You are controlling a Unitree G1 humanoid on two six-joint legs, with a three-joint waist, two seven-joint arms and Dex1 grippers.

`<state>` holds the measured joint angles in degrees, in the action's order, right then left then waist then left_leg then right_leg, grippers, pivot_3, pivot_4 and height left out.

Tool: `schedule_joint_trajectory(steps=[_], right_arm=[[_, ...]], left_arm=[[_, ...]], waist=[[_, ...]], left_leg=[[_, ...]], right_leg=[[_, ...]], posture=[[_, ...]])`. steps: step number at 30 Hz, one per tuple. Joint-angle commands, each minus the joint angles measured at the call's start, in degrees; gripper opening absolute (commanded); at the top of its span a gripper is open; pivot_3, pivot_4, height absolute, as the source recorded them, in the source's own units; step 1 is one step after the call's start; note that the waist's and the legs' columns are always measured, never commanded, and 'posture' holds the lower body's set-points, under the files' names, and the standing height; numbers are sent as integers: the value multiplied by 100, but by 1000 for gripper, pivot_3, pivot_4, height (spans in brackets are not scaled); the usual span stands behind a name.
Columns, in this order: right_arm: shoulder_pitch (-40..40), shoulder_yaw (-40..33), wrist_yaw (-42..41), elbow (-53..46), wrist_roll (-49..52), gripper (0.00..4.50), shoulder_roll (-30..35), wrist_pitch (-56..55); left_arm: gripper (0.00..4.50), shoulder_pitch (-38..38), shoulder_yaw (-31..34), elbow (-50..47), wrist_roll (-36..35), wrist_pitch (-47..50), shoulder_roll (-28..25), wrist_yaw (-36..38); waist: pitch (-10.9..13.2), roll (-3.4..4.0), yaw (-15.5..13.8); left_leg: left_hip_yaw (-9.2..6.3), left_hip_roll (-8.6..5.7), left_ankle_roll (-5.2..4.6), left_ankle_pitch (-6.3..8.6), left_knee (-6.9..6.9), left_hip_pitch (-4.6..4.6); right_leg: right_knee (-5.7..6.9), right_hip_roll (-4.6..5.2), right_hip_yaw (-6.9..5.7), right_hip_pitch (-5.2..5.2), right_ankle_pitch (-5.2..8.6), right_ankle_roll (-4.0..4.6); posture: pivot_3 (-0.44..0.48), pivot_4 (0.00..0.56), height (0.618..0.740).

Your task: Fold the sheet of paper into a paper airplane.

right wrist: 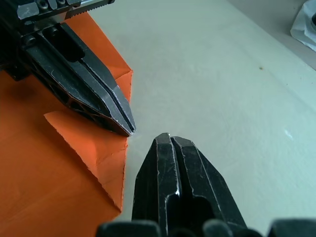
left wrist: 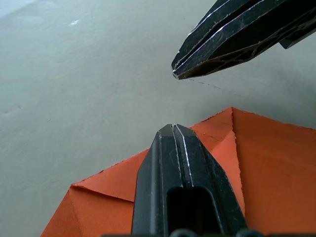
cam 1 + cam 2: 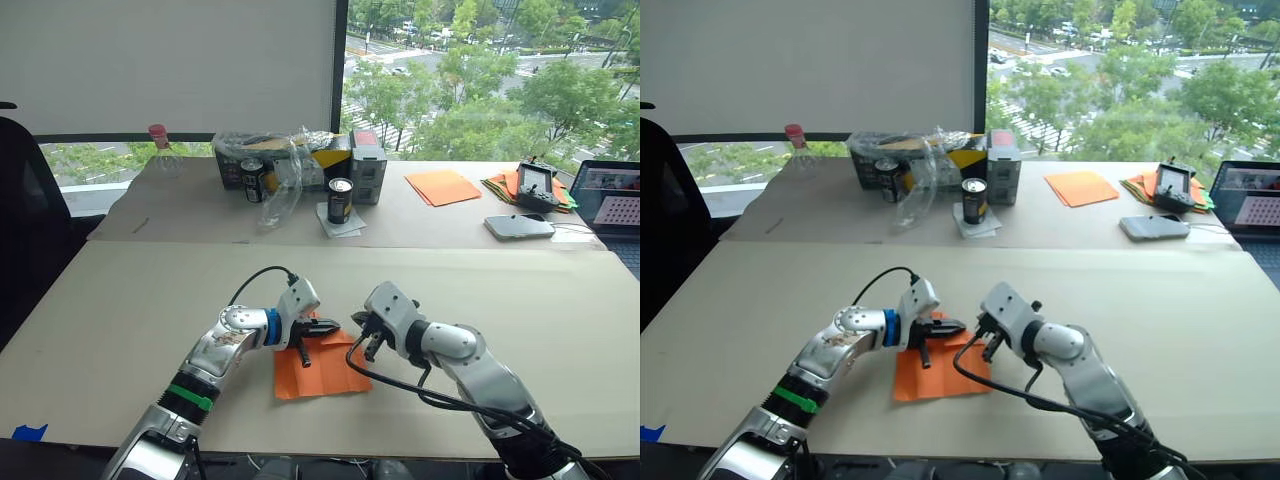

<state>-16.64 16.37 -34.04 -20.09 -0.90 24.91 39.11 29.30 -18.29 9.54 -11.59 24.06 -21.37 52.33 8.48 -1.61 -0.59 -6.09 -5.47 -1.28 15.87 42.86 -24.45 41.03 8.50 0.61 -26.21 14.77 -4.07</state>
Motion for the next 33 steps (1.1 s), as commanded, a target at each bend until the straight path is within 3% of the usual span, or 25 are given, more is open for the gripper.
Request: schedule_joint_trajectory(steps=[1, 9, 19, 33], right_arm=[[97, -123, 198, 109, 100, 26, -204, -32], [211, -38, 245, 284, 234, 26, -468, -69], [-85, 50, -49, -276, 464, 26, -446, -130], [-251, 376, 79, 657, 345, 26, -653, 33]], left_arm=[[0, -70, -7, -37, 154, 212, 34, -194], [0, -315, -14, -466, 165, 461, -24, -303], [0, -405, 82, -626, 231, 641, -295, -353], [0, -455, 261, -654, 243, 755, -428, -603]], waist=[[0, 0, 5], [-1, 1, 87], [-1, 1, 140], [-1, 1, 159]], left_leg=[[0, 0, 0, 0, 0, 1], [0, 2, 0, 0, -10, 11], [0, 3, 1, 0, -15, 10], [0, 6, 2, 0, -26, 18]], right_leg=[[0, 0, 0, 0, 0, 0], [1, -3, 1, 2, 0, 0], [-1, -3, 1, 0, 2, -3], [0, -6, 2, -1, 2, -2]], posture=[[0, 150, 670], [0, 150, 670], [0, 150, 670], [0, 150, 670]])
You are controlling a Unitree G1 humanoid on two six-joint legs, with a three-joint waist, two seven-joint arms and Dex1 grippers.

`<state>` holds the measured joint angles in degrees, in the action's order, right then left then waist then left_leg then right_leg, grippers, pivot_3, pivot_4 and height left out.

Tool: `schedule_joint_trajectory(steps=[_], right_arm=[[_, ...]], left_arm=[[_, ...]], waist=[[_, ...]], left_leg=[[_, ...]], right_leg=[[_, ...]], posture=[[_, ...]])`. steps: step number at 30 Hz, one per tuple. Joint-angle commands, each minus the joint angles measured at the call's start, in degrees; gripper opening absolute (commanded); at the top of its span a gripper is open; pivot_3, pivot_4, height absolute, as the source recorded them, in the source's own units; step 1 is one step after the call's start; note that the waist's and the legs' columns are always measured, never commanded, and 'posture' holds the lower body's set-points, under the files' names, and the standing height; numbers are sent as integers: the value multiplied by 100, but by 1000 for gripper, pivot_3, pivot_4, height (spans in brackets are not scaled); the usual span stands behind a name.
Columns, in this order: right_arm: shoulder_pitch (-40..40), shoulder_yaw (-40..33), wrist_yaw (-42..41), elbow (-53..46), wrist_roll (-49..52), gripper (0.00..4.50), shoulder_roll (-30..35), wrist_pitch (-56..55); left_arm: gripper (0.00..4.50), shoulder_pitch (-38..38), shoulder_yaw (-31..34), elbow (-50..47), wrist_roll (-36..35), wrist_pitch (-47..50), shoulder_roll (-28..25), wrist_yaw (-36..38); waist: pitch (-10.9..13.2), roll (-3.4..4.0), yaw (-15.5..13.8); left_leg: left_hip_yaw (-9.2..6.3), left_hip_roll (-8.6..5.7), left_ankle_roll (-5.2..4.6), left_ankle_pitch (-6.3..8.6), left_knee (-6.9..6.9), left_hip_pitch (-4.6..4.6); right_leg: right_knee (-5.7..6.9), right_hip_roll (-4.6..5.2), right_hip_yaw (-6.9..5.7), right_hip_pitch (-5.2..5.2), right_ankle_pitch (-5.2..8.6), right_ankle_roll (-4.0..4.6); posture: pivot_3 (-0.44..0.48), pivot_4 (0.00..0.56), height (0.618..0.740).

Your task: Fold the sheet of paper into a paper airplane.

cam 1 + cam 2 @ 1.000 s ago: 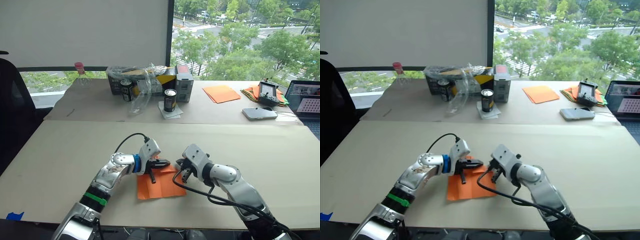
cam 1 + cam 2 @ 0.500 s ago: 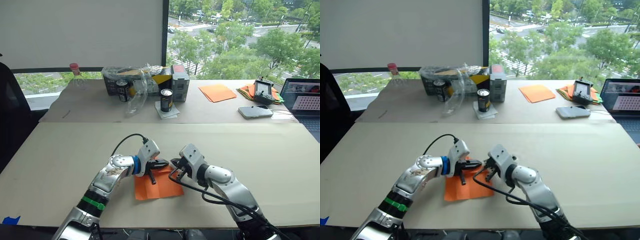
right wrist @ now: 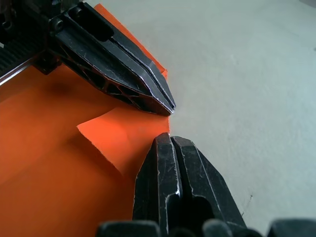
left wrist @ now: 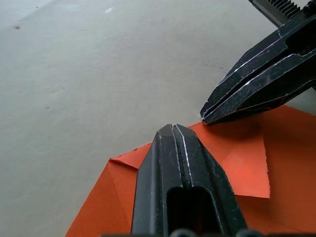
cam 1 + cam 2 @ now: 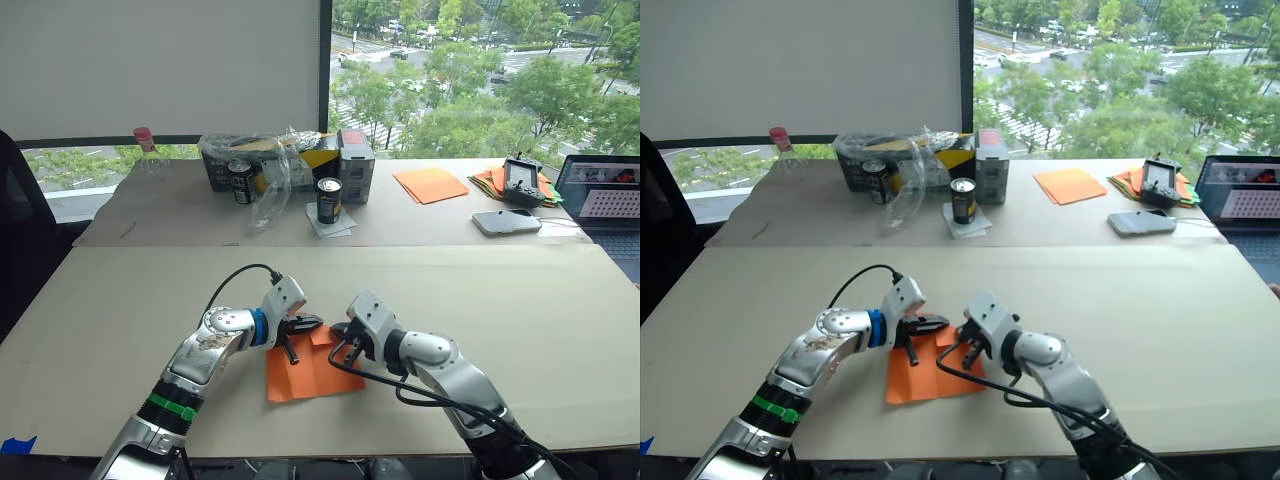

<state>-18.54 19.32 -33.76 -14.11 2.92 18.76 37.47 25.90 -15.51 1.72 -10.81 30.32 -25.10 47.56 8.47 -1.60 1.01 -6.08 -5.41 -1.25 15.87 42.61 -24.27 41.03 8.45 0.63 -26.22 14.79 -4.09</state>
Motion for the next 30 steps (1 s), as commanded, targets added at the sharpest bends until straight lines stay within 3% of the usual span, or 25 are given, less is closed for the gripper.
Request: schedule_joint_trajectory(steps=[1, 8, 20, 30], right_arm=[[-71, 68, 108, 75, -69, 26, -21, 321], [102, 12, 64, -320, -35, 26, 284, 726], [1275, -570, -11, -1493, 305, 26, 1128, 1091], [361, -848, 256, -1736, 666, 26, 540, 763]], left_arm=[[0, -110, -24, 134, 166, 126, -41, -135], [0, -100, -82, 170, 173, 93, -3, -140], [0, -21, -140, 309, 165, 115, 36, -60], [0, -7, -79, 286, 151, 130, 51, -97]], waist=[[0, 0, -1], [-1, 1, -27], [-16, -3, -78], [-20, -4, -59]], left_leg=[[0, 0, 0, 0, 0, 0], [0, -1, 0, 0, 1, 1], [-1, -1, -1, 1, 0, 3], [-1, 2, -1, 1, -2, 1]], right_leg=[[0, 0, 0, 0, 0, 0], [-1, 1, 0, 4, 0, 0], [-11, 3, -1, 15, 3, -5], [-10, 2, -1, 9, 3, -5]], posture=[[0, 150, 670], [0, 150, 670], [0, 150, 670], [0, 150, 670]])
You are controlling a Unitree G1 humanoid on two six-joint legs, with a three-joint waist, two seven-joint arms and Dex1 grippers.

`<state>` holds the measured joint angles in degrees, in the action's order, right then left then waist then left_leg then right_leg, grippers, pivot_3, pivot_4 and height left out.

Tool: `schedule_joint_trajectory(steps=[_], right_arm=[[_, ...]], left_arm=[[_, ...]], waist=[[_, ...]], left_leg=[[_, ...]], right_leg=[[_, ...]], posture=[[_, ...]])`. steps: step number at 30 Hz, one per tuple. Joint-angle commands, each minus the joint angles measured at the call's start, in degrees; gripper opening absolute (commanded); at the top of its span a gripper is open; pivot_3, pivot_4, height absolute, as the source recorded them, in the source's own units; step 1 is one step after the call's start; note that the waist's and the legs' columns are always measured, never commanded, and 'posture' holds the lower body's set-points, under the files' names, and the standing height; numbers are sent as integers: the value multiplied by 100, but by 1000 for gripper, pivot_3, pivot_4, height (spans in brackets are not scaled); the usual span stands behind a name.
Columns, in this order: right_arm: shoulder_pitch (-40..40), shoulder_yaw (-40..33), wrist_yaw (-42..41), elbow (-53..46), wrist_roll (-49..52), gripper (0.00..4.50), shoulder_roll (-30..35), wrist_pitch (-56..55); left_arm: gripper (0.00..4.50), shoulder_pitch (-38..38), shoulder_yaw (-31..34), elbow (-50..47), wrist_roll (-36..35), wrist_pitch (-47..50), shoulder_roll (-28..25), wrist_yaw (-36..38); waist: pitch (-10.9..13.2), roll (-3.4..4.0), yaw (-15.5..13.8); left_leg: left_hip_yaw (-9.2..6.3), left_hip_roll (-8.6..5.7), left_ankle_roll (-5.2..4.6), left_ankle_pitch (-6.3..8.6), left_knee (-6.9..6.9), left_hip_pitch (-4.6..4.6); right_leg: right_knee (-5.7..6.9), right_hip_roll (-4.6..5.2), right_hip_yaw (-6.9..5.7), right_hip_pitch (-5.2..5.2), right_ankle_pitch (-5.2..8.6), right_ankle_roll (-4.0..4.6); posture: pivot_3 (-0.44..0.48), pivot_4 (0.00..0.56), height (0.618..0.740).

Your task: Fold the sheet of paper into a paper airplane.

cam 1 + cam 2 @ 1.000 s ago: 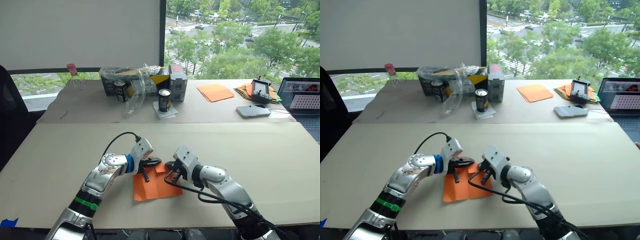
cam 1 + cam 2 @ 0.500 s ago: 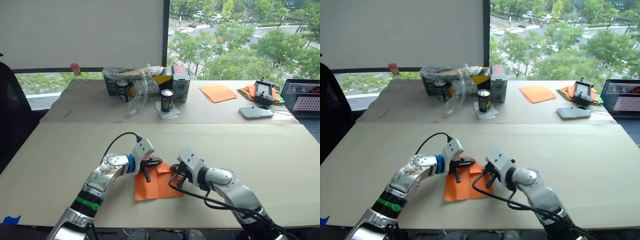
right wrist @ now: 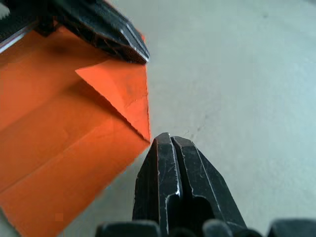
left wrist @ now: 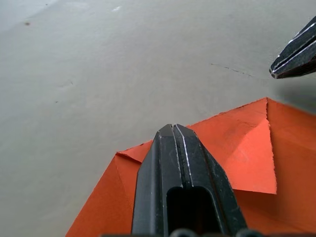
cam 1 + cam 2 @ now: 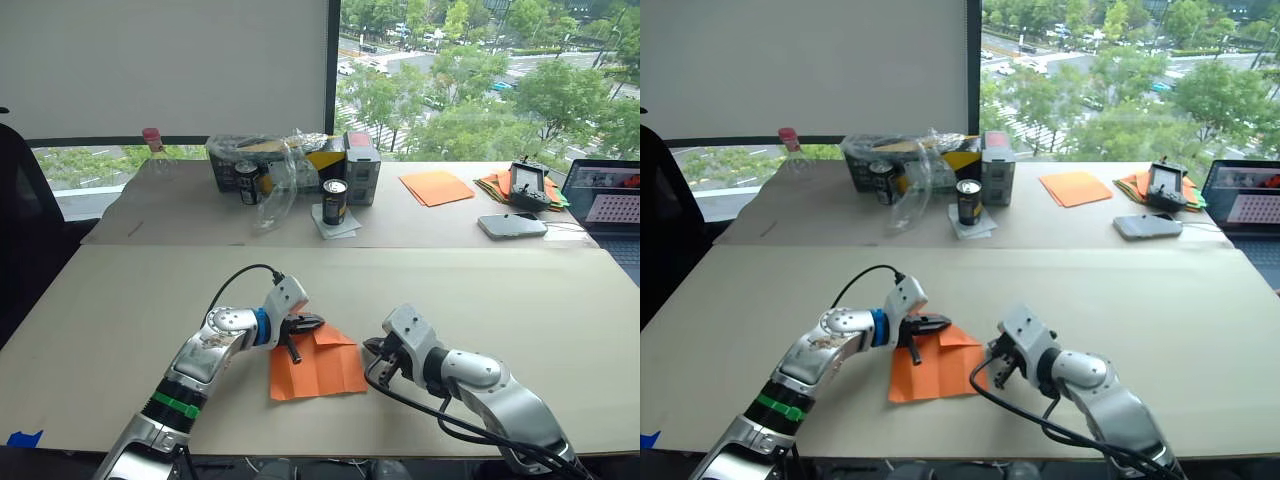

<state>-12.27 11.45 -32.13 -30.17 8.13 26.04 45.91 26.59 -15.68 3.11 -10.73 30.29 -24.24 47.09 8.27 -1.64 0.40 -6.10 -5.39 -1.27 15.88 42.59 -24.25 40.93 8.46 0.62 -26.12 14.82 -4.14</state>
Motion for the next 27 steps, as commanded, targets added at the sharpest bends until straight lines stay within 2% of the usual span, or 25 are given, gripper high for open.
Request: schedule_joint_trajectory(steps=[1, 6, 8, 13, 18, 22, 27], right_arm=[[-319, 46, 85, -74, 146, 26, -242, -6], [-234, 430, 81, 426, 169, 26, -557, -80], [-179, 657, 42, 650, 6, 26, -468, -250], [-140, 528, 135, 827, 162, 26, -605, -204], [-133, 616, 155, 932, 84, 26, -562, -177], [-159, 607, 227, 1067, 41, 26, -666, -407], [-234, 718, 168, 1223, 64, 26, -737, -553]], left_arm=[[0, -73, -57, 141, 139, 139, -39, -48], [0, 45, -104, 151, 123, 157, 64, -42], [0, 175, -161, 174, 123, 204, 131, -8], [0, 271, -21, 421, 208, 381, 262, -337], [0, 40, 251, 399, 158, 504, 139, -502], [0, -513, 857, -113, 29, 575, -185, -712], [0, -586, 1608, -271, -308, 594, -54, -1114]], waist=[[0, 0, 2], [-1, -1, 5], [0, 0, 1], [0, -1, -3], [-1, -1, 20], [-5, -2, 126], [-5, -1, 153]], left_leg=[[0, 0, 0, 0, -3, 0], [-2, -2, 1, -1, -23, 1], [-2, -4, 1, -1, -23, -1], [-1, -5, 1, -1, -23, 0], [-2, -4, 3, -2, -23, 8], [0, 6, 4, -3, -42, 19], [-1, 10, 9, -6, -73, 40]], right_leg=[[0, 0, 0, -1, 0, 0], [-17, 0, -1, -2, -1, 1], [-18, 1, 0, -4, -1, 2], [-17, 1, 0, -3, -1, 1], [-16, 1, 0, 3, -1, 2], [-16, -5, 6, -1, -2, 4], [-15, -7, 1, 0, 0, 8]], posture=[[0, 150, 670], [0, 150, 670], [0, 150, 670], [0, 150, 670], [0, 150, 670], [0, 150, 670], [0, 150, 670]])
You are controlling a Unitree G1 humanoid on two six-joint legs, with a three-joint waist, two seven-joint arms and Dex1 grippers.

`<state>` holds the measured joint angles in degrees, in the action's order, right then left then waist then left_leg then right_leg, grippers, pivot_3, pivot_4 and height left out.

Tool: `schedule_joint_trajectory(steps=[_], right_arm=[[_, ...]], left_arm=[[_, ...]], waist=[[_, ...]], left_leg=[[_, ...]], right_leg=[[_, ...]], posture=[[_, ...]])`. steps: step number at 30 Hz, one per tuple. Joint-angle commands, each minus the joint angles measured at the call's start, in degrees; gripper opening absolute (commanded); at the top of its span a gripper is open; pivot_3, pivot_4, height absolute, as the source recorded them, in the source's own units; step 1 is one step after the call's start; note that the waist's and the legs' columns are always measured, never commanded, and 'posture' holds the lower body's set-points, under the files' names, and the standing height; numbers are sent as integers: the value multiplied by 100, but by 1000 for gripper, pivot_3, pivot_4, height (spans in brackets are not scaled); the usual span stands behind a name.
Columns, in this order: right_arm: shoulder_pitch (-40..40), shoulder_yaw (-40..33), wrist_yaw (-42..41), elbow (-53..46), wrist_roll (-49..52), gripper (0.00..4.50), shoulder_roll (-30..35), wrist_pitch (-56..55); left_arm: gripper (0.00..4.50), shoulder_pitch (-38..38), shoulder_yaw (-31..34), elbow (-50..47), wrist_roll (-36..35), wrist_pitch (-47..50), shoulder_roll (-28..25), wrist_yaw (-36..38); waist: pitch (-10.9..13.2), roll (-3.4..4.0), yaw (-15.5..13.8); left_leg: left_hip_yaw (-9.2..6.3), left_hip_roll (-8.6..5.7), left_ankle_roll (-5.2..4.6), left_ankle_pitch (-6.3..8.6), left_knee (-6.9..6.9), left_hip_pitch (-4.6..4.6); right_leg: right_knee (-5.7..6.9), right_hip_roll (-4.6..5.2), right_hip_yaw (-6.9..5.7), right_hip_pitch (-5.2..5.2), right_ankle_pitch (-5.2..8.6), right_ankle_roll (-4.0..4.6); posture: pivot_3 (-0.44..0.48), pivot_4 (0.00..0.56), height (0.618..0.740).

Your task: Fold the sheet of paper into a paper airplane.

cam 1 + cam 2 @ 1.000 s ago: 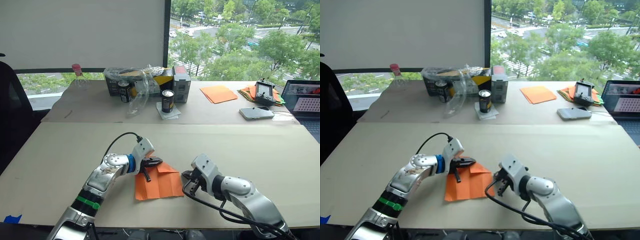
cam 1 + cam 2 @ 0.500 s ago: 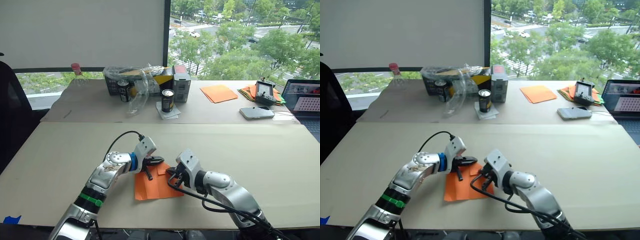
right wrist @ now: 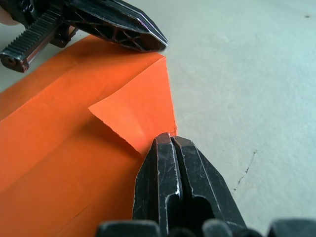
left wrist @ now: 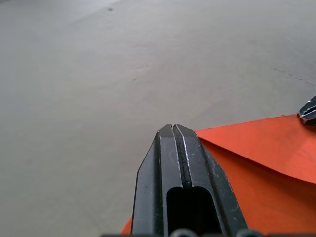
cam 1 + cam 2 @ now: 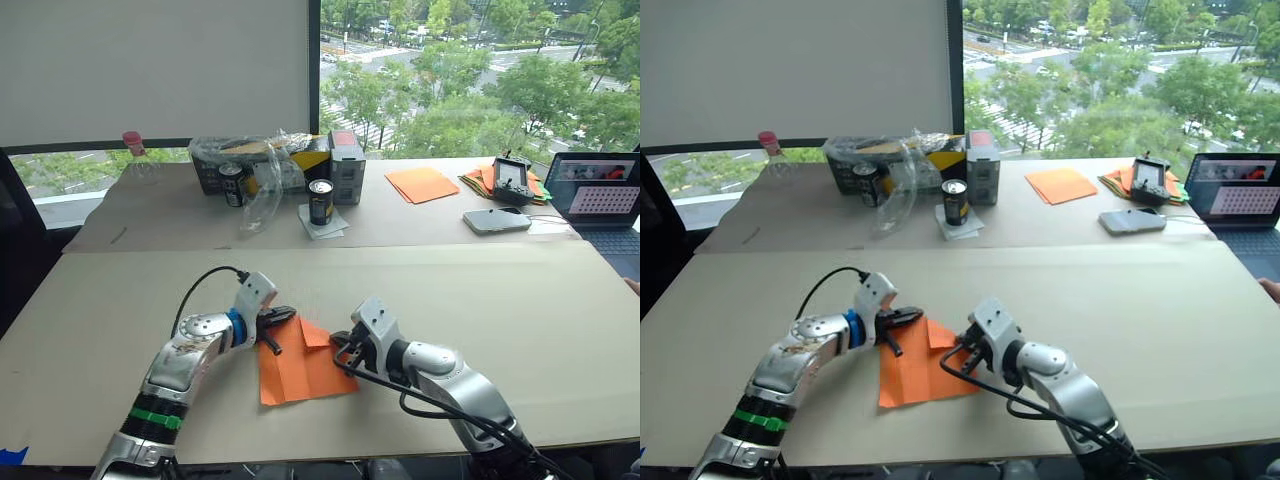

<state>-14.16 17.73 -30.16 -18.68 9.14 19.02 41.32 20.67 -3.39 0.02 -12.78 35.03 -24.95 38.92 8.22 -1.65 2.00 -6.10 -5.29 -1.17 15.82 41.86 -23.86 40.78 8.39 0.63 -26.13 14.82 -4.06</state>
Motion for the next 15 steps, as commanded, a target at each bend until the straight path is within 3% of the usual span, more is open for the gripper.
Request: schedule_joint_trajectory(steps=[1, 5, 10, 11, 15], right_arm=[[-86, 131, -73, 119, -41, 26, -28, -125], [-226, 255, -229, 288, -24, 26, -29, -222], [-372, 374, -407, 494, 24, 26, -91, -295], [-399, 399, -444, 532, 32, 0, -109, -305], [-518, 500, -590, 682, 32, 0, -173, -349]], left_arm=[[0, 69, 557, 7, -217, 164, 57, -368], [0, 185, 1146, -213, -664, 581, 41, -530], [0, -132, 1881, -965, -1665, 1992, -176, -507], [543, -227, 2079, -1155, -1922, 2345, -173, -564], [1847, -468, 2675, -1840, -2612, 3122, 114, -1047]], waist=[[0, 0, -19], [2, -4, -53], [2, -3, -43], [2, -3, -42], [2, -3, -52]], left_leg=[[0, -1, 0, 0, 1, 0], [1, -4, 1, 0, 1, -2], [2, -4, 3, 2, -2, -3], [1, -4, 3, 2, -2, -3], [1, -4, 3, 2, -1, -3]], right_leg=[[0, 0, 0, 1, 0, 0], [-3, 2, 1, 0, 0, 0], [-5, 2, 1, -4, 0, 0], [-5, 2, 1, -4, 0, 0], [-6, 1, 0, -3, 0, 0]], posture=[[0, 150, 670], [0, 150, 670], [0, 150, 670], [0, 150, 670], [0, 150, 670]])
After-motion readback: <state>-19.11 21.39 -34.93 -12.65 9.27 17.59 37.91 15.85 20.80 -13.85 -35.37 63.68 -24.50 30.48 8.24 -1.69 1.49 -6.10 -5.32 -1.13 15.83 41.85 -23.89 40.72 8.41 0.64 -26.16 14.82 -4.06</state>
